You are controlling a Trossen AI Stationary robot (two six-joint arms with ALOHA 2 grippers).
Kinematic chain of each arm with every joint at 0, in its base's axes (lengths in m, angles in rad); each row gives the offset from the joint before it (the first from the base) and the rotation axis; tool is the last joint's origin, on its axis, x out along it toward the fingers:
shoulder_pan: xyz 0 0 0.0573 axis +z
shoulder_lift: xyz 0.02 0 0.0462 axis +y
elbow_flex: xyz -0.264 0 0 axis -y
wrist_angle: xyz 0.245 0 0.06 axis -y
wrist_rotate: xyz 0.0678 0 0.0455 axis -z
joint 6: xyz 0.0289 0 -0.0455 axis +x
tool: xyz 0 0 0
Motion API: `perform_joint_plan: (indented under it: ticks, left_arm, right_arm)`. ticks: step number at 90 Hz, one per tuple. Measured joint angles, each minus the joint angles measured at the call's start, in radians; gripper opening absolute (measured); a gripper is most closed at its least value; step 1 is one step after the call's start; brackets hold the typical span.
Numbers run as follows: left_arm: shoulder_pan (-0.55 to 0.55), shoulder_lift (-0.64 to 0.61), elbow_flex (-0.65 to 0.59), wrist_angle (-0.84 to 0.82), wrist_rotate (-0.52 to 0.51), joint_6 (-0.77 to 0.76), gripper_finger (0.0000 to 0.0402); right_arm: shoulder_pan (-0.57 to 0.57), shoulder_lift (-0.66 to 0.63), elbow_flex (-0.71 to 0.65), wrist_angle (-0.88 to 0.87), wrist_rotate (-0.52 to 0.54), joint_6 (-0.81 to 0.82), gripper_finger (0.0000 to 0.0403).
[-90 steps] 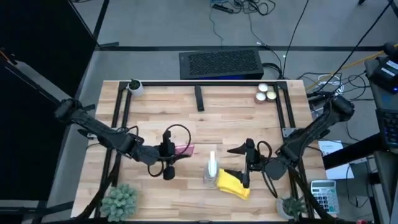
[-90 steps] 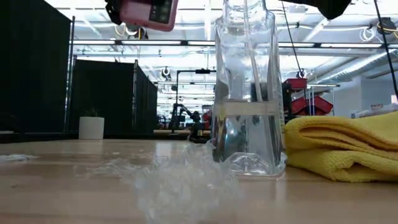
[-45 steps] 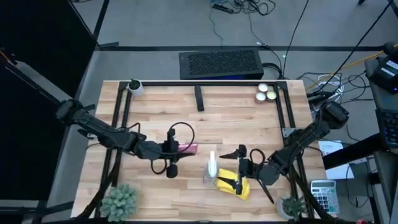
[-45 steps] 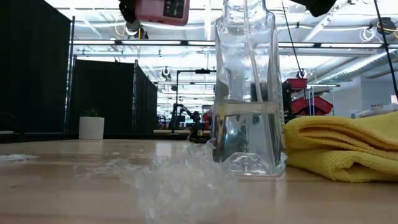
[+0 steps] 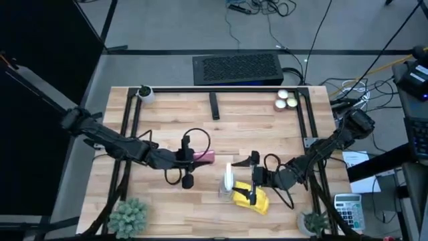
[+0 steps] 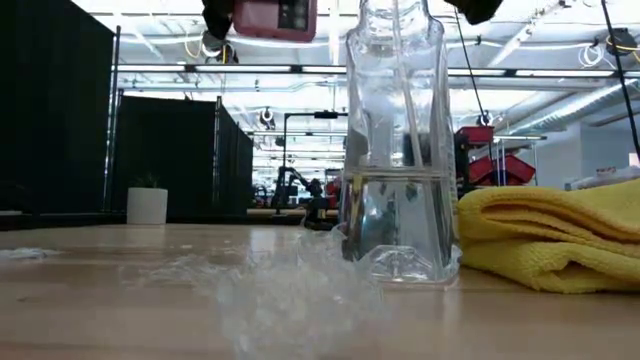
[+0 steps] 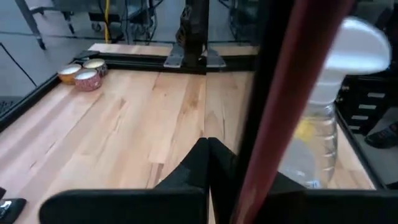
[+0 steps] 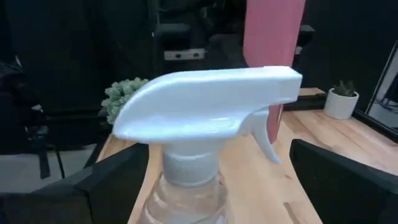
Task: Apply microfiber cloth
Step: Spray the back of the pink cellphone using the white spray bottle
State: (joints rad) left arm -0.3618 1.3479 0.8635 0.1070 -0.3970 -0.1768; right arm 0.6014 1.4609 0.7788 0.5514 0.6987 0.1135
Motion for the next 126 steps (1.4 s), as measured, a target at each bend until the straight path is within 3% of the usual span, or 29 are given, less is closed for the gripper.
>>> perform_joint_plan:
  ticks: [59,71,100,126]
  left_arm:
    - [0.113,0.159,0.003,0.309,0.143,-0.025,0.0009]
    - [0.126,0.187,0.025,0.307,0.143,-0.035,0.0009]
    - [0.127,0.214,0.056,0.306,0.169,-0.053,0.0009]
    - [0.123,0.214,0.056,0.295,0.187,-0.053,0.0009]
  right_arm:
    - [-0.044,0.045,0.0,0.113,-0.043,-0.119,0.0373]
    - [-0.067,0.045,0.0,0.119,-0.099,-0.071,0.0373]
    - [-0.09,0.045,0.0,0.119,-0.103,-0.066,0.0373]
    - [-0.029,0.03,0.0,0.063,-0.04,-0.055,0.0373]
